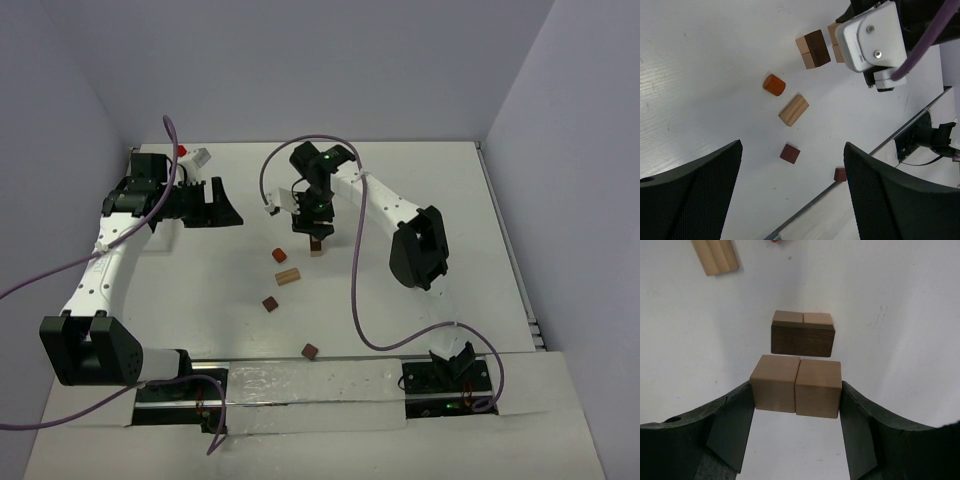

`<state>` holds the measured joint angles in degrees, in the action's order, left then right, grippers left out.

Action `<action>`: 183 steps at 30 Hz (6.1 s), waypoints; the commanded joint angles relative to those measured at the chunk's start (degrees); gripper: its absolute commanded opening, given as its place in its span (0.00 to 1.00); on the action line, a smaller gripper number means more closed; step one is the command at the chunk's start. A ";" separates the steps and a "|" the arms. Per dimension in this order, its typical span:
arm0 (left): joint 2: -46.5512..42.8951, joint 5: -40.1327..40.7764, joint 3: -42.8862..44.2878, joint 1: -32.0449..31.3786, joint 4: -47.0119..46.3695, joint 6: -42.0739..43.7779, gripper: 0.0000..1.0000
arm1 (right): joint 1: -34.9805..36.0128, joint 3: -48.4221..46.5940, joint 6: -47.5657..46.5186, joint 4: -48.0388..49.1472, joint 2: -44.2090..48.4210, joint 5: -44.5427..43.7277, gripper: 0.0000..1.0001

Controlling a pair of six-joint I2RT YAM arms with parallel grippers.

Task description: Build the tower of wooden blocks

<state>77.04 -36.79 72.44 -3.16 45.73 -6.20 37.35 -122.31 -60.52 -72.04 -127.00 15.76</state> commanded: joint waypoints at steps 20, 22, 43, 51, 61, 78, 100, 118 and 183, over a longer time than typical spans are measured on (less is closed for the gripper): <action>-1.45 -4.03 0.15 1.41 -0.38 1.14 0.92 | -0.52 -4.37 2.34 -1.55 -4.04 2.02 0.32; -1.51 -4.08 -0.05 1.49 -0.44 1.01 0.93 | -0.55 -4.11 2.39 -1.32 -4.10 1.91 0.32; -1.46 -4.51 -0.20 1.76 -0.30 1.10 0.93 | -0.52 -4.93 2.86 -0.55 -5.44 0.85 0.36; -1.36 -4.57 -0.29 1.85 -0.47 1.05 0.93 | -0.52 -5.06 3.21 -0.17 -5.48 1.03 0.37; -1.15 -4.74 -0.07 1.93 -0.21 1.01 0.93 | -0.57 -5.40 3.83 -0.12 -5.98 1.82 0.40; -0.54 -5.01 0.50 2.02 0.14 1.10 0.93 | -0.52 -5.72 3.57 0.03 -6.77 1.82 0.44; -0.59 -5.40 0.24 2.02 0.14 1.17 0.93 | -0.17 -5.04 3.48 0.32 -6.86 1.23 0.55; -0.92 -5.66 0.24 2.11 0.49 1.36 0.93 | 0.36 -4.69 3.74 0.59 -6.50 0.94 0.68; -0.92 -6.48 0.00 2.40 0.50 1.57 0.93 | 1.06 -4.69 4.27 0.11 -7.24 0.35 1.00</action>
<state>76.97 -41.44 71.96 -1.32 46.15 -5.35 38.01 -125.29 -56.48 -72.01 -133.71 15.93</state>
